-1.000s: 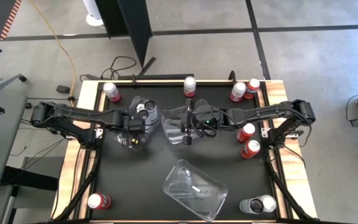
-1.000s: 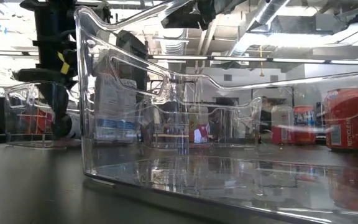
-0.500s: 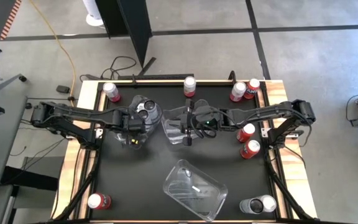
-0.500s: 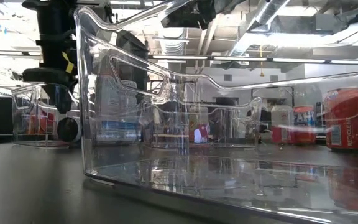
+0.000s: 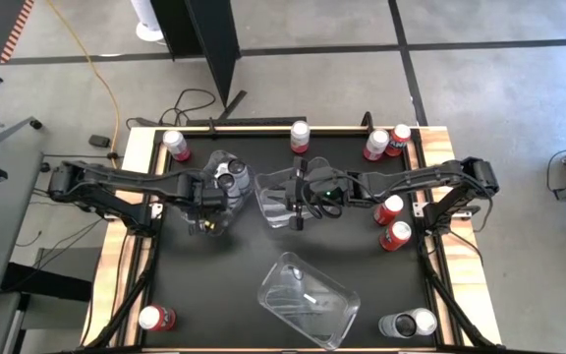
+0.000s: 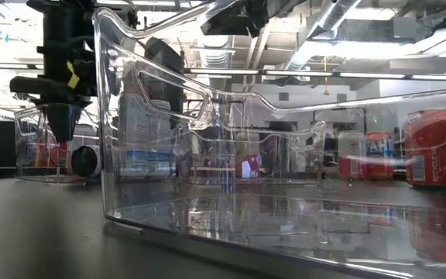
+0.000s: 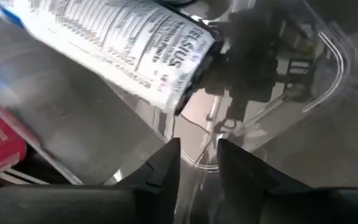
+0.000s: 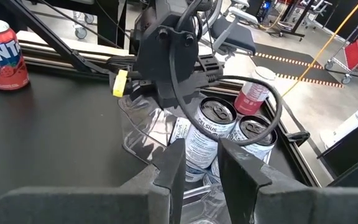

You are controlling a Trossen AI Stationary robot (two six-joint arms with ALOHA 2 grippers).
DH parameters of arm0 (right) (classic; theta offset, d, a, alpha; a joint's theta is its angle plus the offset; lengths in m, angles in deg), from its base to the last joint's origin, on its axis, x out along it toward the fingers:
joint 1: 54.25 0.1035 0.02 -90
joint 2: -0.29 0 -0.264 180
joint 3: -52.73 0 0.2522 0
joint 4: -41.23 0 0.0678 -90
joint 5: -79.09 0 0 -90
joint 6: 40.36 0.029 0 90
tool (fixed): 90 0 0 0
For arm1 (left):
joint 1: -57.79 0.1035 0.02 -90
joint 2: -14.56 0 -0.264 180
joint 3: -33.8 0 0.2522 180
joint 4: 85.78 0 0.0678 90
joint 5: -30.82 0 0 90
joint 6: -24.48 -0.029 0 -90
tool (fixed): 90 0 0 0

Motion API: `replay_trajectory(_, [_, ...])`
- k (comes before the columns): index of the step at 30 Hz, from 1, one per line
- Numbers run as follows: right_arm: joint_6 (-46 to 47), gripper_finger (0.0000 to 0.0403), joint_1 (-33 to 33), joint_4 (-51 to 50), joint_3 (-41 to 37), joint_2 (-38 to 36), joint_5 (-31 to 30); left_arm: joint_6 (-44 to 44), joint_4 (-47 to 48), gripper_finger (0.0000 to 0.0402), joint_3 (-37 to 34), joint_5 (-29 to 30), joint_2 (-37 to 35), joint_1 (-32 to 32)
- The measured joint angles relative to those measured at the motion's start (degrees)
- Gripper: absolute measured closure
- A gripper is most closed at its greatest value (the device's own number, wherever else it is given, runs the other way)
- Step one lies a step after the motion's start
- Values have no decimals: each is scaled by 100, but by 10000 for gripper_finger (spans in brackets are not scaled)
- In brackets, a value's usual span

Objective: Sort soda cans
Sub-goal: Put the left black soda can in the top left transparent bin

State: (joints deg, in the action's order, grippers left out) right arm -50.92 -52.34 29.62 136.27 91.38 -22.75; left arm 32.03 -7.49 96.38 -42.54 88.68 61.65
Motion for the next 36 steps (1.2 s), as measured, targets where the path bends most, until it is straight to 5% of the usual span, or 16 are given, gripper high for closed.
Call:
replay_trajectory(7, [-28,290,0,-5,0,0,0,471,46,394,0,-21,-585,30])
replay_trajectory(18, [-138,290,-2,1,0,0,0,2062,-785,401,-428,-329,-1317,89])
replay_trajectory(36, [-664,290,-177,-3,0,0,0,3867,-1261,401,-610,-833,-629,361])
